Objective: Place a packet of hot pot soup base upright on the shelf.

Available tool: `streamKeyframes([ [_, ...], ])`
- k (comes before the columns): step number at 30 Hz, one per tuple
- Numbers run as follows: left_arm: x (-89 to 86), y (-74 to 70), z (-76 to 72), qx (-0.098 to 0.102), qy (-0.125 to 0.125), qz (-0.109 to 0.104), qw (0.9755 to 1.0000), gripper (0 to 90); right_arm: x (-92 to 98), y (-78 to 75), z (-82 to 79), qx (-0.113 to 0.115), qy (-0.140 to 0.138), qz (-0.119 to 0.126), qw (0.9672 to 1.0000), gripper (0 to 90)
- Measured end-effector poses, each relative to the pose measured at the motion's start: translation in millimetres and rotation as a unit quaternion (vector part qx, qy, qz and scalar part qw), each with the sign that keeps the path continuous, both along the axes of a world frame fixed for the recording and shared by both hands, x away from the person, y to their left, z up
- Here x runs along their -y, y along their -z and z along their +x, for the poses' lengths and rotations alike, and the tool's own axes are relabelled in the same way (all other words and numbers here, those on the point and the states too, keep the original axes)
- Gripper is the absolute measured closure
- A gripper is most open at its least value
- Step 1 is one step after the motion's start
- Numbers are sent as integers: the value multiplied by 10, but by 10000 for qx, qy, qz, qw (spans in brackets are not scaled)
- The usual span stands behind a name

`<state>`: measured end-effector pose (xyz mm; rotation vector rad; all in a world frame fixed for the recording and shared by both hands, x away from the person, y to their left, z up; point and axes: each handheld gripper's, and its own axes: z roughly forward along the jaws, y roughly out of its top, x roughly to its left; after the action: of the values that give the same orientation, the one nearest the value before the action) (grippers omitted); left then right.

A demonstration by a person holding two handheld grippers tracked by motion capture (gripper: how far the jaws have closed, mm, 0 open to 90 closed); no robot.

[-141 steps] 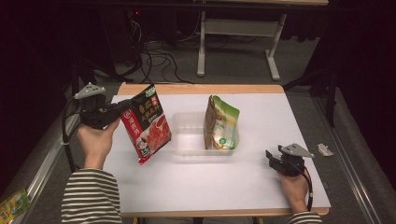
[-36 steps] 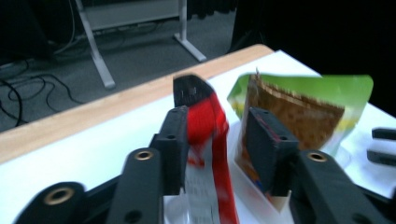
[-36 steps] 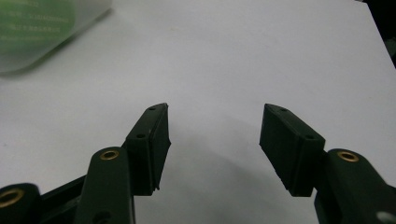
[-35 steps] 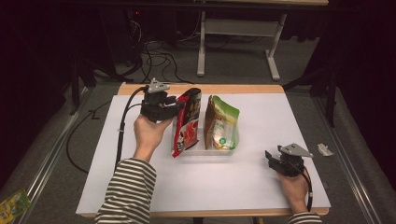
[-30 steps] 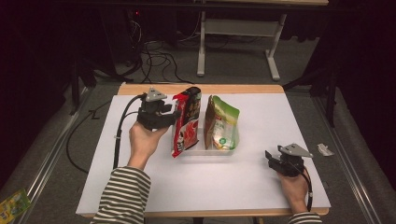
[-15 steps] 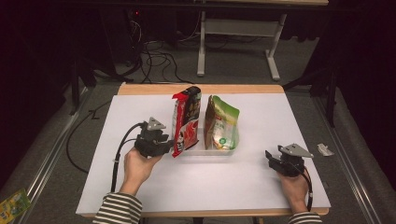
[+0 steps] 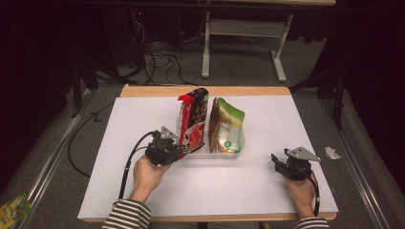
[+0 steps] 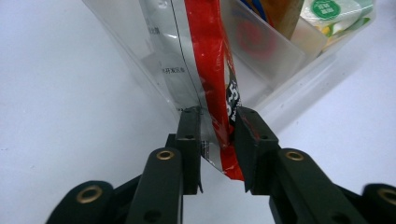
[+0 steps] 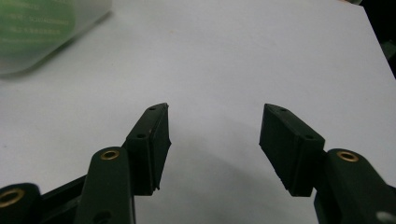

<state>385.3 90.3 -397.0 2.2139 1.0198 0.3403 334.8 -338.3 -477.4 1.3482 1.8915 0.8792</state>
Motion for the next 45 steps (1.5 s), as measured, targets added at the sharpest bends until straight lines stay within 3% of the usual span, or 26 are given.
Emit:
streamKeyframes([
  [4, 75, 35, 39, 33, -80, 173, 9998, 759, -3, -1, 0, -16, 9, -8, 10000, 430],
  [14, 156, 116, 122, -96, -269, 462, 9985, 822, -13, 1, 0, -37, 15, -16, 10000, 430],
  [25, 181, 112, 185, -448, -475, 447, 9969, 856, -24, 7, 10, -39, -27, -115, 9999, 430],
  [27, 161, 128, 157, -342, -417, 329, 9980, 834, -25, 4, 6, -51, 0, -96, 9999, 429],
  [29, 106, 162, 102, -227, -307, 47, 9993, 732, -17, 2, 4, -39, 11, -50, 10000, 428],
  [33, 3, 192, -25, 178, -241, -338, 9990, 691, -13, 1, 2, -40, 5, -24, 10000, 428],
  [36, -87, 171, -124, 592, -232, -444, 9970, 633, -11, 1, -1, -20, 11, -13, 10000, 428],
  [39, -236, 186, -185, 841, -364, -684, 9934, 569, -2, -1, -2, -11, 1, -6, 10000, 428],
  [45, -482, 316, -209, 899, -612, -749, 9912, 499, -13, 2, 0, -32, 20, 1, 10000, 428],
])
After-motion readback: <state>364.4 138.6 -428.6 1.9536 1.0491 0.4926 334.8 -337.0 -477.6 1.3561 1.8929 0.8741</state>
